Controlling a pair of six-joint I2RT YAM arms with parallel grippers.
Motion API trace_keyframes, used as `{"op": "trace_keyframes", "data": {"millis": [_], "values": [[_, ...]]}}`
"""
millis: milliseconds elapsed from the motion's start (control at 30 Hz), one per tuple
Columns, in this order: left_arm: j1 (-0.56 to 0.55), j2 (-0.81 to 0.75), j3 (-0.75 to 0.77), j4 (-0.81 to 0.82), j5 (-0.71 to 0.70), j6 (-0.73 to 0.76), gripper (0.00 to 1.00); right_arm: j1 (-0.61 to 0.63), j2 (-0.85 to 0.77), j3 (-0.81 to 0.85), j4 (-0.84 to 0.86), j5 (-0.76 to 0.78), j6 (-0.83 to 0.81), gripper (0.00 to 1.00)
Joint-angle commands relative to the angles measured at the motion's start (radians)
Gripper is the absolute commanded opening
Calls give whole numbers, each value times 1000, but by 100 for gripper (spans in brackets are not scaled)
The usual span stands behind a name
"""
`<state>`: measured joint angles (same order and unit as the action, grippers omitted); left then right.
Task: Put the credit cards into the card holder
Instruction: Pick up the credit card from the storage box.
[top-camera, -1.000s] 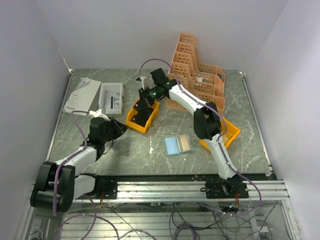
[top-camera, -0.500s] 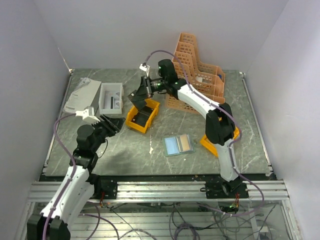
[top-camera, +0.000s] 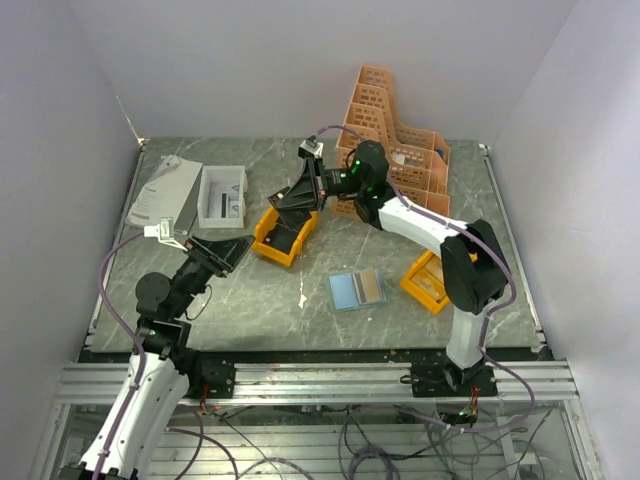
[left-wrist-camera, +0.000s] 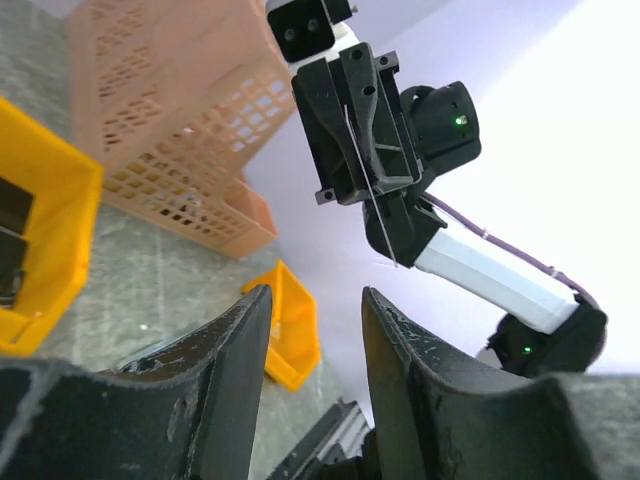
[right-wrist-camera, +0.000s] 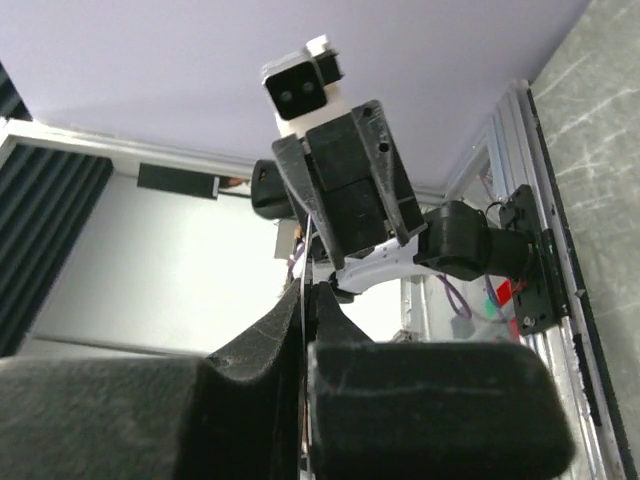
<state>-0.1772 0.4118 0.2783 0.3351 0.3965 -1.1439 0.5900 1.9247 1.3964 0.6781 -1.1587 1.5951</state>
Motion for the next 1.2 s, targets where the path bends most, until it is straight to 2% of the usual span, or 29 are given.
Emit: {"op": "trace_keyframes", "data": {"millis": [0, 100, 233, 333, 400, 467, 633, 800, 900, 1067, 1167], "values": [[-17, 30, 14, 142, 110, -102, 52, -14, -83, 33, -101, -86, -303, 0], [-98, 64, 33, 172, 81, -76, 52, -35, -141, 62, -349, -135, -708, 0], [-316, 134, 56, 217, -52, 15, 53, -91, -242, 37, -579, -149, -1072, 0], [-498, 233, 68, 291, -163, 109, 54, -178, -316, 23, -802, -103, -1352, 0], [-596, 283, 62, 361, -234, 166, 58, -217, -360, -28, -867, -104, -1472, 0], [-671, 315, 44, 416, -316, 221, 60, -252, -410, -112, -849, -122, -1495, 0], [-857, 410, 12, 542, -502, 336, 62, -340, -550, -355, -583, -190, -1368, 0], [-1031, 536, 52, 596, -638, 492, 64, -374, -640, -496, -579, -214, -1449, 0], [-1056, 600, 50, 660, -677, 520, 66, -386, -681, -585, -479, -227, -1416, 0], [-1055, 711, -56, 930, -767, 492, 90, -394, -684, -644, -390, -222, -1348, 0], [-1053, 816, -47, 1031, -746, 492, 91, -394, -645, -654, -353, -235, -1297, 0]]}}
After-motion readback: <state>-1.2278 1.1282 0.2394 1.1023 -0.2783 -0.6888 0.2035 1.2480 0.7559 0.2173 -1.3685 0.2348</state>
